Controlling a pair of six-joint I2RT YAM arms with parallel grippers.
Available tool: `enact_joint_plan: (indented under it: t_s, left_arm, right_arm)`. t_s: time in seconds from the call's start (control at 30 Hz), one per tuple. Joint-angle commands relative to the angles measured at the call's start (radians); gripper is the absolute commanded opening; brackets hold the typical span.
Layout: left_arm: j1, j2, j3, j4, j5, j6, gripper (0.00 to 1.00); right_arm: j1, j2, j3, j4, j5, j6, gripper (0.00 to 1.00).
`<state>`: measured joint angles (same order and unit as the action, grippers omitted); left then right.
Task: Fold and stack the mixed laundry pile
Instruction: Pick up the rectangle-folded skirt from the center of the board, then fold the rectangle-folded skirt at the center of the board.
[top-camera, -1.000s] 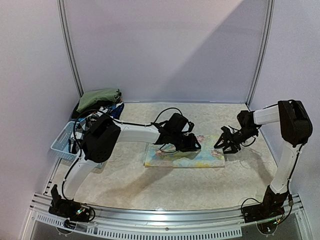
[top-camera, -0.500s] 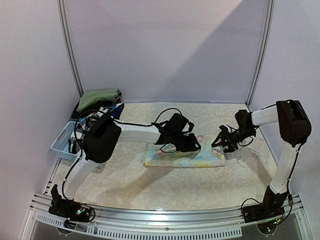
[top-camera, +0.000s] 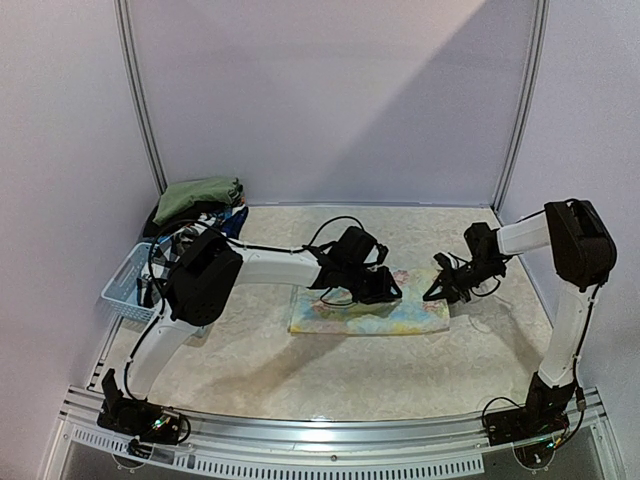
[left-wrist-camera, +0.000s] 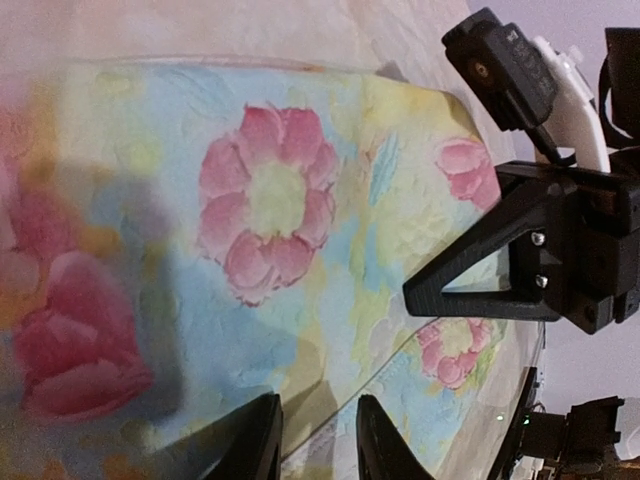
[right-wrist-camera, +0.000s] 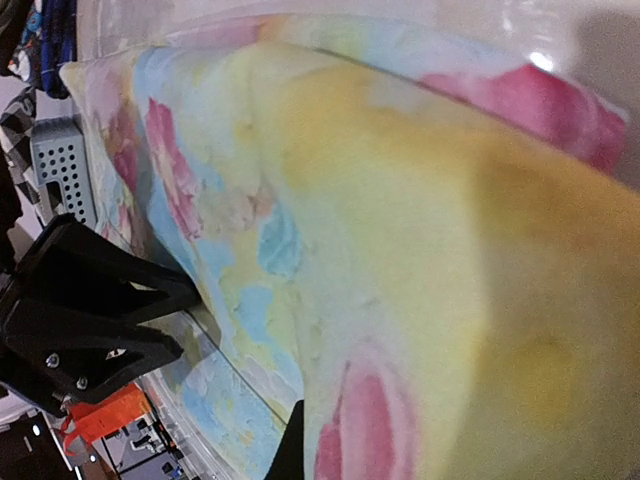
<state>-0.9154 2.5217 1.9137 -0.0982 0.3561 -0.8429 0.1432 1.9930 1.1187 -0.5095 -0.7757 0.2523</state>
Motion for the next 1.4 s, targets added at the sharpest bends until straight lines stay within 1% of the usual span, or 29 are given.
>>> enact_joint_plan:
  t_s: [0.0,0.07,0.17,0.3,0.47,0.6,0.63,0.8,0.87,1.0,1.2,1.3,1.37]
  left_arm:
    - [0.016,-0.066,-0.050,-0.078,-0.017,0.054,0.32]
    - [0.022,-0.130,-0.071,-0.121,-0.043,0.111,0.36]
    - [0.036,-0.236,-0.122,-0.198,-0.102,0.208,0.38]
    - [0.063,-0.383,-0.271,-0.212,-0.175,0.272,0.38]
    - [0.097,-0.512,-0.396,-0.285,-0.263,0.327,0.39]
    - [0.109,-0.551,-0.451,-0.388,-0.350,0.357,0.40]
    - [0.110,-0.553,-0.460,-0.409,-0.391,0.361,0.40]
    - [0.112,-0.540,-0.490,-0.467,-0.471,0.366,0.41]
    - [0.112,-0.527,-0.501,-0.468,-0.468,0.346,0.41]
    - [0.112,-0.501,-0.525,-0.430,-0.419,0.310,0.41]
    - [0.106,-0.485,-0.580,-0.293,-0.263,0.225,0.41]
    - [0.099,-0.465,-0.601,-0.230,-0.195,0.166,0.41]
    - [0.093,-0.453,-0.618,-0.183,-0.164,0.131,0.41]
  right_arm:
    - [0.002,0.013,0.083,-0.135,0.095,-0.062,0.00]
    - [0.001,0.007,0.134,-0.216,0.124,-0.110,0.00]
    - [-0.004,-0.010,0.191,-0.320,0.160,-0.160,0.00]
    - [-0.012,-0.041,0.242,-0.418,0.198,-0.218,0.00]
    - [-0.028,-0.061,0.313,-0.559,0.229,-0.267,0.00]
    - [-0.038,-0.059,0.392,-0.677,0.255,-0.302,0.00]
    - [-0.040,-0.059,0.414,-0.702,0.269,-0.310,0.00]
    - [-0.054,-0.059,0.506,-0.798,0.298,-0.330,0.00]
    - [-0.057,-0.068,0.526,-0.808,0.306,-0.337,0.00]
    - [-0.059,-0.098,0.535,-0.805,0.298,-0.320,0.00]
    - [-0.055,-0.135,0.521,-0.787,0.263,-0.264,0.00]
    - [-0.039,-0.153,0.519,-0.776,0.282,-0.249,0.00]
    - [-0.016,-0.164,0.513,-0.765,0.312,-0.203,0.00]
